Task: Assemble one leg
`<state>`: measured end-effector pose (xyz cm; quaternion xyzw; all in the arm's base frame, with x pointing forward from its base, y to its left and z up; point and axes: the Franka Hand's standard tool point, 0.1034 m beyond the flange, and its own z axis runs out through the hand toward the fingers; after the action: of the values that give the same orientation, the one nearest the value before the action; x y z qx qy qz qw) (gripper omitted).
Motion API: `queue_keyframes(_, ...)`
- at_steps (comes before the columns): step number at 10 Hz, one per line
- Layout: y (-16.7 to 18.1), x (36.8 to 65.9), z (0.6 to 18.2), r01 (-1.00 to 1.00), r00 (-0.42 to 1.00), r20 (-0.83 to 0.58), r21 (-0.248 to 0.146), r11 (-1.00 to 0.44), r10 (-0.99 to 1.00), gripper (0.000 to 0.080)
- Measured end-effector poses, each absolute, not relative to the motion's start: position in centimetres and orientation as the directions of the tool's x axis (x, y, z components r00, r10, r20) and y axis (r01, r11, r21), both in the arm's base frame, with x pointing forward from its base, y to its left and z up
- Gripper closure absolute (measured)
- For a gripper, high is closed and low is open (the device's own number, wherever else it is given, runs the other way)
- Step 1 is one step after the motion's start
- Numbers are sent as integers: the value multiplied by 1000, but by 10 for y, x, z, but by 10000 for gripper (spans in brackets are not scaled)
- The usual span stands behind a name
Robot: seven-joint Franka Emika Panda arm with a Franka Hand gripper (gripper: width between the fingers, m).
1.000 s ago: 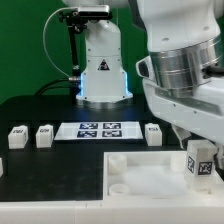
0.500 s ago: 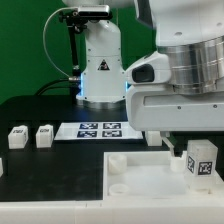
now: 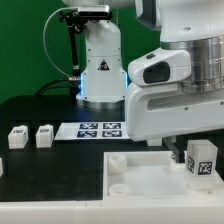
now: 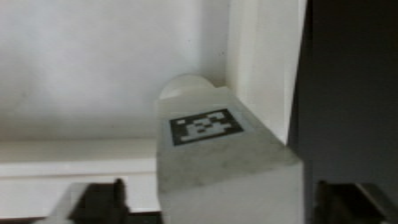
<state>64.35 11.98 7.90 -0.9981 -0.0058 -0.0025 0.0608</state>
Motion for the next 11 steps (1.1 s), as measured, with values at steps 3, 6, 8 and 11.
queue_keyframes(3, 115, 644, 78, -312, 950, -33, -116, -943, -311, 495)
queue_keyframes(6, 111, 644, 76, -730, 682, -84, -135, -670, -727, 496)
queue_keyframes(8, 108, 641, 75, -914, 400, -164, -138, -381, -902, 496)
queue_keyframes(11, 116, 639, 75, -993, 102, -234, -84, -84, -967, 496)
